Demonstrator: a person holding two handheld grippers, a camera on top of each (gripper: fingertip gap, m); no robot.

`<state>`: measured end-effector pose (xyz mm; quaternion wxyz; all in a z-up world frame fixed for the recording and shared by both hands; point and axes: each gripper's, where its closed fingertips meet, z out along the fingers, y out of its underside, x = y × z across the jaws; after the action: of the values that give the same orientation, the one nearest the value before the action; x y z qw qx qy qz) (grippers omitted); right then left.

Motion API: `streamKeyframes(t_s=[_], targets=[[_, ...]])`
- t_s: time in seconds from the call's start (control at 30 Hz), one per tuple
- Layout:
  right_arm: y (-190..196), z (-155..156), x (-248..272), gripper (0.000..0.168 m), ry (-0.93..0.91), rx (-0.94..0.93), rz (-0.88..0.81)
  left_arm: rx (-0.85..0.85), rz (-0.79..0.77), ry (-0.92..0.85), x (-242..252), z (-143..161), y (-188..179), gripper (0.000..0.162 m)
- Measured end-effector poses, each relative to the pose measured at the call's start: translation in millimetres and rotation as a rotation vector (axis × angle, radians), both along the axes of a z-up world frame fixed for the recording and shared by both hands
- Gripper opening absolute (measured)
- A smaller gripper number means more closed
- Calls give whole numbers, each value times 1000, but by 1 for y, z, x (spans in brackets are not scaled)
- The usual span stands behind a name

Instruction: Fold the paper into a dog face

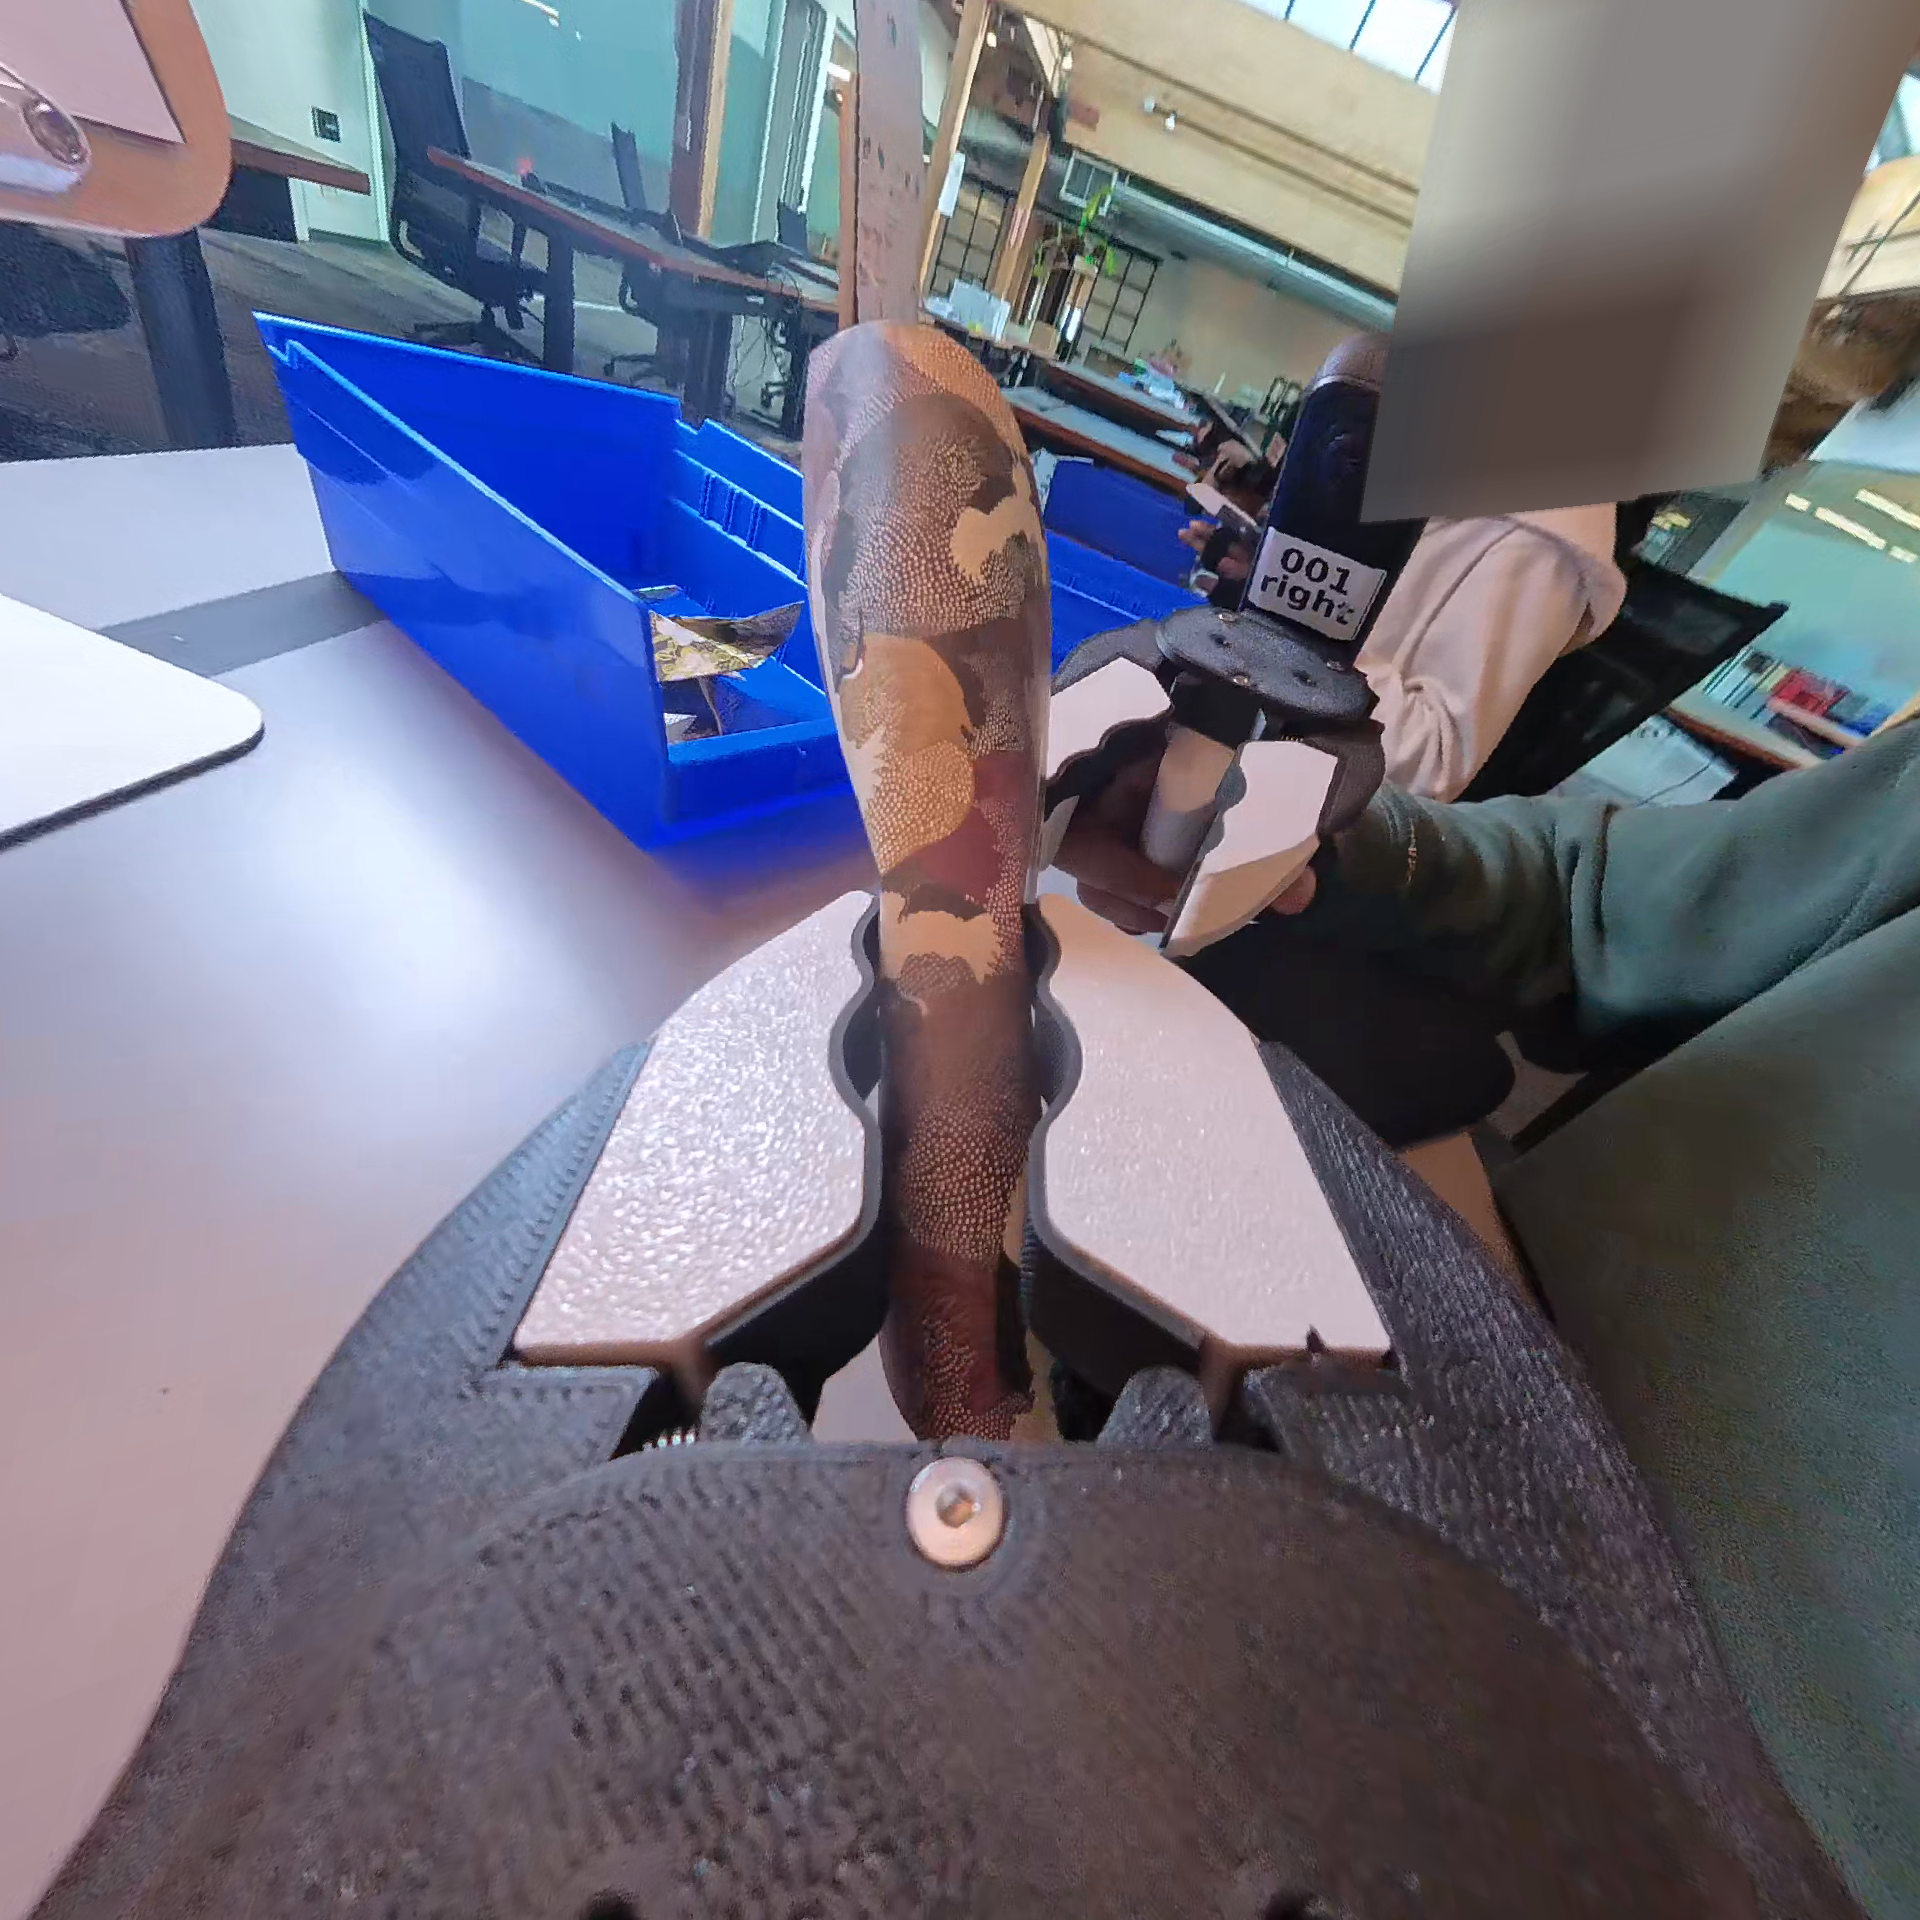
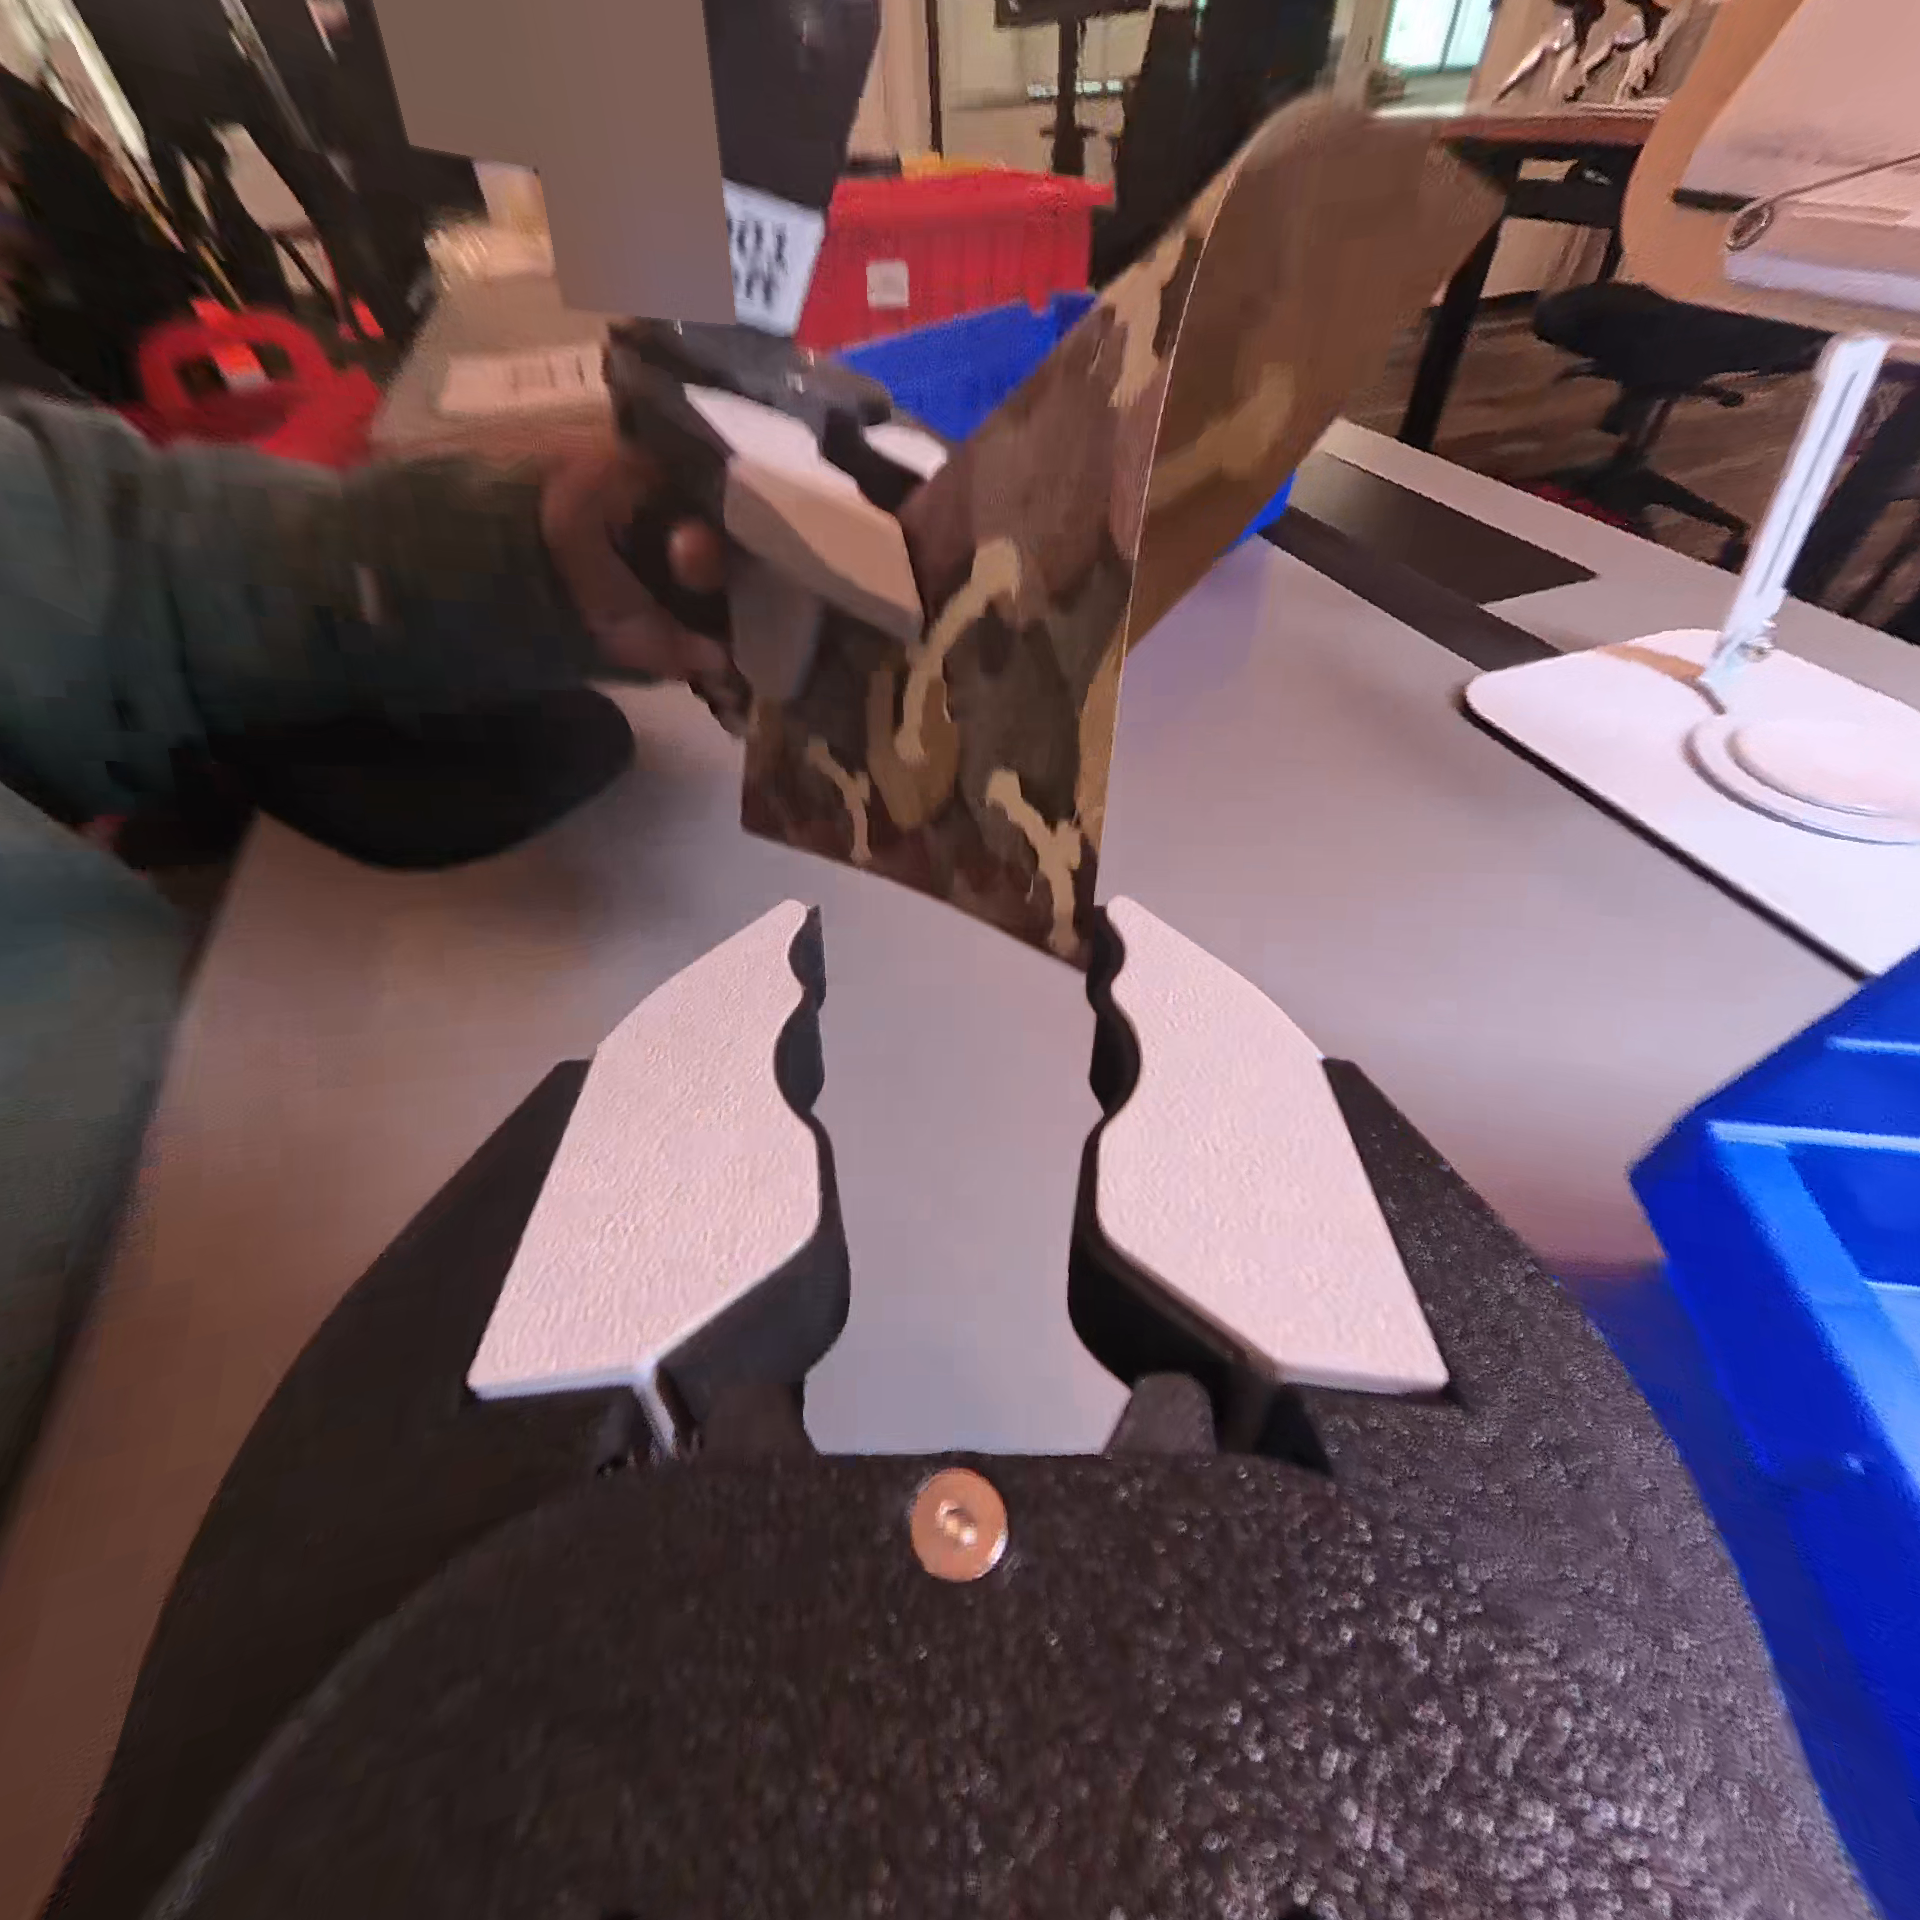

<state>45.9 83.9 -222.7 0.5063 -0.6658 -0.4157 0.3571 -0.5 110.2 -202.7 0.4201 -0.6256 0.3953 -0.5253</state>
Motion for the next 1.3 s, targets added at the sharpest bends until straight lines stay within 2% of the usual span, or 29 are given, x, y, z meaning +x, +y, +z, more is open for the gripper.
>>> streamKeyframes(t_s=[0.1,0.2,0.23,0.3,0.37,0.5,0.57,0.67,0.73,0.83,0.97,1.03,1.13,1.3], targets=[[7,12,-6,41,97,-82,-20,-16,5,-45,-3,-1,-1,25],[9,22,-11,6,175,-134,12,7,15,-51,-7,-1,-2,25],[10,26,-11,0,184,-144,24,23,23,-48,-8,0,-1,27],[15,38,-7,0,162,-109,18,56,60,-34,-14,1,5,37],[27,53,3,0,55,17,-64,101,123,-33,-23,6,16,46],[38,66,14,0,-393,337,-185,189,248,-36,-46,21,35,48],[29,48,5,0,-604,361,-136,220,282,-28,-54,25,38,47],[-4,-11,-15,0,-822,251,44,229,290,15,-58,21,36,39],[-26,-51,-26,0,-898,163,145,255,265,86,-57,9,31,33],[-50,-88,-41,1,-896,30,244,312,186,322,-51,-32,21,31],[-67,-90,-57,20,-763,-90,310,323,55,662,-51,-97,4,24],[-70,-81,-58,25,-697,-98,331,321,22,748,-53,-114,0,22],[-77,-73,-50,35,-649,-27,366,321,10,794,-56,-122,0,21],[-81,-92,-32,41,-700,51,379,278,-54,773,-54,-125,-9,6]])
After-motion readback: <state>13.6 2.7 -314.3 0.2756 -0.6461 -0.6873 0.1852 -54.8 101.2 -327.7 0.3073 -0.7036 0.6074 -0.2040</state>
